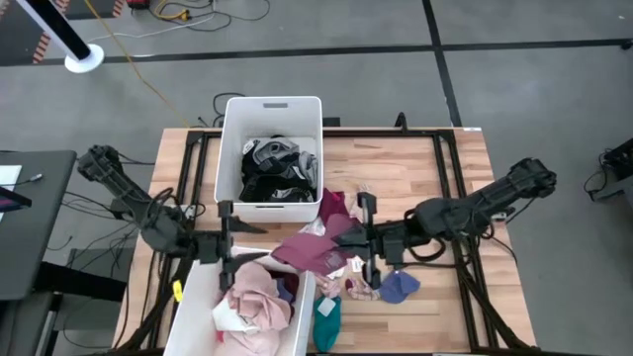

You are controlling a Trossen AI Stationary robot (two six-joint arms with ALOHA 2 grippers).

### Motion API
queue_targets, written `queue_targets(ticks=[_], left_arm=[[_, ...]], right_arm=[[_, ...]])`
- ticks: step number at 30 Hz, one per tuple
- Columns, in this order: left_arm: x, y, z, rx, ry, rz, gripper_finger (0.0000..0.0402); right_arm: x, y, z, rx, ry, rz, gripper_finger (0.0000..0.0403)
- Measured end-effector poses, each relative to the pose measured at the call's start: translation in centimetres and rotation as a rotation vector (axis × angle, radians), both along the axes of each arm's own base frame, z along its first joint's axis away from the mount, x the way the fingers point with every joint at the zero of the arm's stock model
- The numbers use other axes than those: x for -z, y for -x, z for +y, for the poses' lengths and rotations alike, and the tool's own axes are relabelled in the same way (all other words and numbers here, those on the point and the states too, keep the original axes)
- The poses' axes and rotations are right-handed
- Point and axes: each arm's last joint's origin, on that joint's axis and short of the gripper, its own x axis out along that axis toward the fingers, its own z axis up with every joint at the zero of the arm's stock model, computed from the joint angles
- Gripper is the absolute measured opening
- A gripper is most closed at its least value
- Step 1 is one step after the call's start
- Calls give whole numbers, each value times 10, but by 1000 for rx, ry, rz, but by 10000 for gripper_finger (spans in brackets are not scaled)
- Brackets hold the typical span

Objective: Sort clothes
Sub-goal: Put the red underwear into the bottom white laundry bin

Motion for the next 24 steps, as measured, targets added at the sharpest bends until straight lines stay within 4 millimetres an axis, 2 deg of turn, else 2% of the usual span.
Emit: queue_targets(ticks=[4,12,15,24], left_arm=[[1,-8,3,17,7,-8,227],[4,-22,-2,19,-42,-50,312],[2,-23,-2,82,-28,-73,337],[2,-36,9,124,66,-107,349]], right_arm=[[-4,-10,0,14,26,27,1],[-2,-22,-5,43,36,49,1],[-2,-23,-8,49,22,52,1],[0,-33,-17,60,5,25,1]])
